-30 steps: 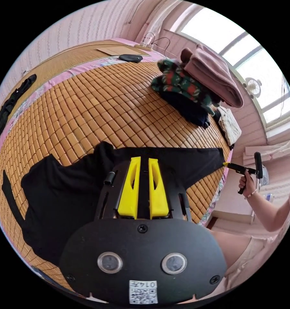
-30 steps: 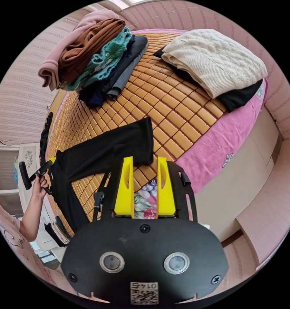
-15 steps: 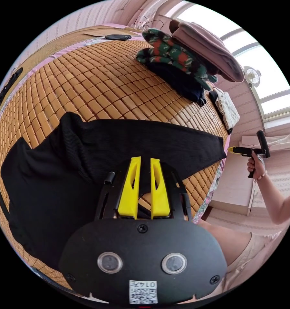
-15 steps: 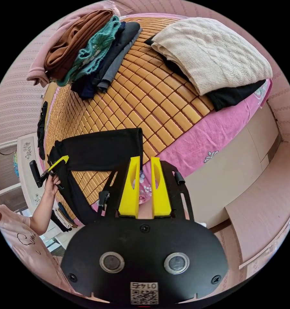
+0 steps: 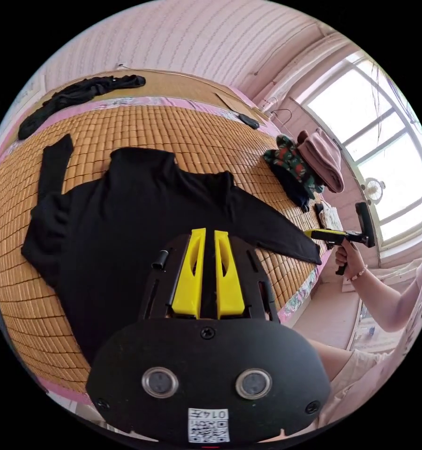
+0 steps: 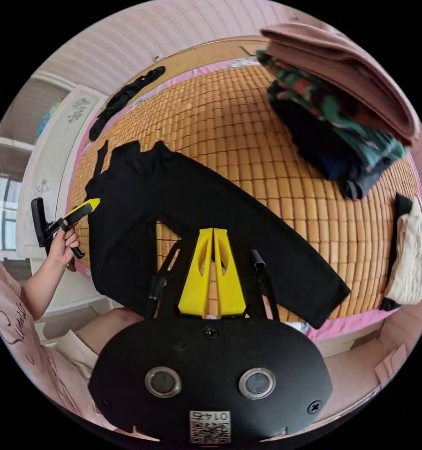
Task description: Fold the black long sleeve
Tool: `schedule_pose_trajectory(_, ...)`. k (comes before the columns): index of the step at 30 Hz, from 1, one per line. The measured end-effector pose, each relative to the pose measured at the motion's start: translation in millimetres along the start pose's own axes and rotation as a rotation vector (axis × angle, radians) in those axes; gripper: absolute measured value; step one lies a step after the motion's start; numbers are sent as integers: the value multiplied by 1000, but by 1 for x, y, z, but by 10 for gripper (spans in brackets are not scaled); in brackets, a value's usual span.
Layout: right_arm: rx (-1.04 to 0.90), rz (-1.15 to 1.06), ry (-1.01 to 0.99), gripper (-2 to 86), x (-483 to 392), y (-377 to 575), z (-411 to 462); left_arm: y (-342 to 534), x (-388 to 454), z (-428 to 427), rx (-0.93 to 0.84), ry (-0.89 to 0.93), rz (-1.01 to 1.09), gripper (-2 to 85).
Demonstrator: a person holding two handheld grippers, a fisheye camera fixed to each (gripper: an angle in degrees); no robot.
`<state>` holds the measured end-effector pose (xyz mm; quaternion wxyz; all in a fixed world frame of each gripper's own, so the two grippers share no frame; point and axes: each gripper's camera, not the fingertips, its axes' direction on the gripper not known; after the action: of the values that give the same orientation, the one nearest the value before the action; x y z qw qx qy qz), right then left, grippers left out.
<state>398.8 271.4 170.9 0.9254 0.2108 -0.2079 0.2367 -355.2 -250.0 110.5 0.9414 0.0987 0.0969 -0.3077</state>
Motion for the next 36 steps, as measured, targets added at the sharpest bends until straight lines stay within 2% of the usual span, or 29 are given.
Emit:
schedule_pose_trajectory(3, -26, -243, -146, 19, -106, -80, 22, 41, -71, -55, 53, -102, -108, 43)
schedule_pose_trajectory(8, -93, -564, -228, 81, -301, -190, 56, 107, -167, -132, 112, -146, -256, 46)
schedule_pose_trajectory(10, -149, -645, -195, 102, -369, -220, 71, 130, -193, -153, 116, -147, -284, 47)
schedule_pose_trajectory(12, -135, -649, -39, 111, -434, -255, 86, 159, -221, -178, 114, -127, -307, 47)
schedule_pose_trajectory(17, -192, -467, 176, 112, -486, -310, 116, 205, -261, -215, 130, -81, -341, 48)
schedule_pose_trajectory(20, -120, -389, 275, 41, -495, -319, 100, 226, -278, -232, 175, -85, -372, 48)
schedule_pose_trajectory(22, -148, -419, 265, 23, -503, -326, 87, 238, -287, -239, 198, -77, -406, 48)
schedule_pose_trajectory(25, -227, -569, -34, 13, -526, -327, 51, 255, -297, -254, 221, -84, -451, 50)
schedule_pose_trajectory(27, -376, -787, -329, 13, -563, -310, 16, 272, -302, -277, 244, -131, -460, 55)
schedule_pose_trajectory(30, -612, -1051, -548, 22, -609, -274, -18, 300, -312, -311, 235, -192, -517, 62)
schedule_pose_trajectory(33, -598, -1107, -481, 58, -628, -263, -36, 326, -319, -342, 238, -261, -540, 69)
schedule_pose_trajectory(36, -578, -1044, -398, 105, -626, -274, -46, 348, -329, -350, 181, -315, -563, 80)
